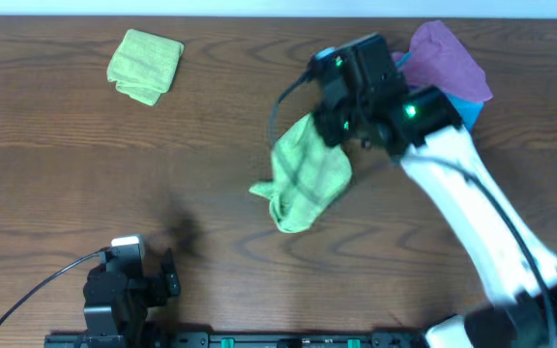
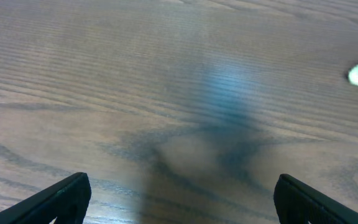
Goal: Fold the cloth
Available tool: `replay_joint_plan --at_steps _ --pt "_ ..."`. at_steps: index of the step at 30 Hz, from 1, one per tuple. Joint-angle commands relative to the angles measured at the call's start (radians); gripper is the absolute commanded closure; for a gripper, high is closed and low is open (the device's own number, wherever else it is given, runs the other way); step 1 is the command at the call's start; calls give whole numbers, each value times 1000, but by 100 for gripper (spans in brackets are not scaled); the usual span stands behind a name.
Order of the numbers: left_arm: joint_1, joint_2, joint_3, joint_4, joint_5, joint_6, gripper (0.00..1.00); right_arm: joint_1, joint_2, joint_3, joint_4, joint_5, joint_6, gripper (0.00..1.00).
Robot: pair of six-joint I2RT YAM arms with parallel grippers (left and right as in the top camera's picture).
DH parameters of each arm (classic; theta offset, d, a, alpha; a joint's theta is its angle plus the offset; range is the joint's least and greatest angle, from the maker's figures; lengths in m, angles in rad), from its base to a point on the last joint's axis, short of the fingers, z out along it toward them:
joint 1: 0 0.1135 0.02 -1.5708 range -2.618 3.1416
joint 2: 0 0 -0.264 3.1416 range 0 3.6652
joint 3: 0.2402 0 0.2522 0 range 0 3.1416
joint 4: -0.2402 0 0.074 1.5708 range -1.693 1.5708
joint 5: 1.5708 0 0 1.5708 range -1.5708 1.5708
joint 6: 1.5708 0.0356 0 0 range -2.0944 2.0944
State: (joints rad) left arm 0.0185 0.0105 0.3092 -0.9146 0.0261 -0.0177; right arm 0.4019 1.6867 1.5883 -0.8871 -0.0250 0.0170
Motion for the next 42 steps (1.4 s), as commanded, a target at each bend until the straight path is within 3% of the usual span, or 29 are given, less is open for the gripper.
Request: replay_joint_plan --at_steps 1,4,9,12,27,42 --pt "0 -6 -15 -57 -11 22 5 -123 42 -18 24 162 154 34" --pt "0 -6 -15 -57 -11 22 5 -164 21 -11 13 14 90 20" --pt "0 -6 -15 -57 -11 22 5 -136 -10 -11 -103 -338 -144 19" --pt "0 -6 -15 -53 -11 22 5 -92 -4 -34 -183 -439 -239 21" --pt "0 -6 -15 -16 -8 22 5 144 225 -70 -171 -451 -435 24" --pt "0 -6 -15 -16 -8 22 5 208 372 -70 -93 -440 -438 26"
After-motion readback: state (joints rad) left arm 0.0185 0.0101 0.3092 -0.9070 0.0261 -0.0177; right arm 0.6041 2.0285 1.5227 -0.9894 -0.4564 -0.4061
